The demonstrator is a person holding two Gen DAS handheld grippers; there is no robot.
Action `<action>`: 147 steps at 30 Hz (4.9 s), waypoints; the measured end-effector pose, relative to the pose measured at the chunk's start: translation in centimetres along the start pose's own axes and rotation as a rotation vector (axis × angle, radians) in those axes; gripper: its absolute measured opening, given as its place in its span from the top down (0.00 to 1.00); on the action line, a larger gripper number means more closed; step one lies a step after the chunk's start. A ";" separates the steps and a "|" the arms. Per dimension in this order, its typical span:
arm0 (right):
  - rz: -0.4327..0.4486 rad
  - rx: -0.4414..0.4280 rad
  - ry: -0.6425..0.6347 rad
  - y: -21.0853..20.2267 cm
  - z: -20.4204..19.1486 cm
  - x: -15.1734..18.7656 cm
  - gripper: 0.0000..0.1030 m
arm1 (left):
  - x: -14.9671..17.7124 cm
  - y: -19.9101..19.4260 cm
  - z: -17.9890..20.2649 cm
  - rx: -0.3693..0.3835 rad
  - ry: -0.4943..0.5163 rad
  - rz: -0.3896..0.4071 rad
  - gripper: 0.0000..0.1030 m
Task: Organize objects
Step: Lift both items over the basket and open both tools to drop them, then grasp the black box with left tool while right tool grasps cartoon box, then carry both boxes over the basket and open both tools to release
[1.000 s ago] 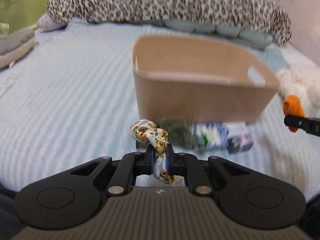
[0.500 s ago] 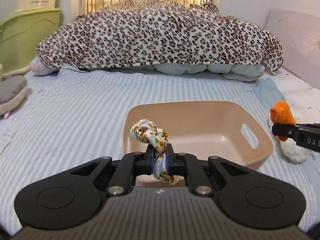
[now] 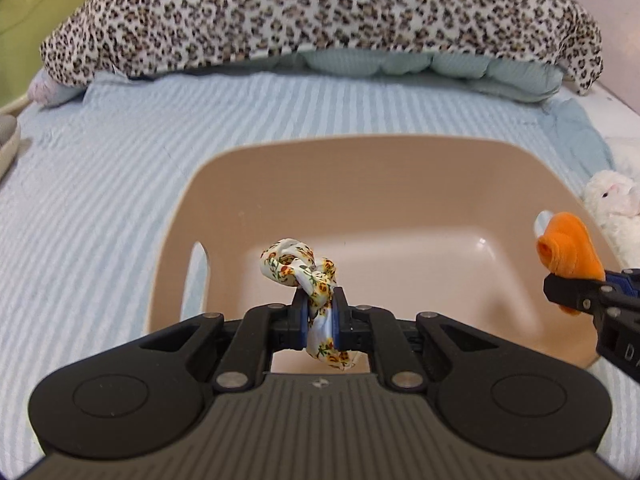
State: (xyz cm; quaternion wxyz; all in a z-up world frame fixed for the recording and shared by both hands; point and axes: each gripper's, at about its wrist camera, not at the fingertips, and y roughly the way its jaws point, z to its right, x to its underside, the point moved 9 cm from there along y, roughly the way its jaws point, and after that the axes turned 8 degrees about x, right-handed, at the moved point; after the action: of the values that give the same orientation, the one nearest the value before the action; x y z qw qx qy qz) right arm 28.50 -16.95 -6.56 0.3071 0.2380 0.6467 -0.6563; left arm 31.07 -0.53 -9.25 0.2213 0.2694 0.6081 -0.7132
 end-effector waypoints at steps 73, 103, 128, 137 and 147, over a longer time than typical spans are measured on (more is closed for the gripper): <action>-0.190 0.008 -0.004 0.9 -2.7 13.8 0.07 | 12.2 -2.1 -6.9 -0.059 -0.049 -0.103 0.22; -0.091 -0.048 -0.006 -4.6 -1.7 12.7 0.54 | 12.0 -6.2 -6.2 -0.009 -0.076 -0.029 0.52; 0.214 0.007 -0.005 -10.8 0.7 0.3 0.54 | 0.3 -14.4 0.3 0.025 0.079 0.280 0.52; 0.224 0.003 0.017 -7.1 0.3 -2.7 0.54 | -1.7 -7.9 0.9 -0.011 0.084 0.224 0.52; 0.098 0.020 -0.010 0.0 -0.4 -0.7 0.54 | -0.8 -0.3 0.2 -0.027 0.058 0.074 0.52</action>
State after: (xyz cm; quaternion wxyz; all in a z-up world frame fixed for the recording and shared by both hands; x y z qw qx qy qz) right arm 29.01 -16.50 -6.09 0.3398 0.2692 0.6260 -0.6482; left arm 31.48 -0.65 -8.50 0.2334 0.3091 0.6136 -0.6881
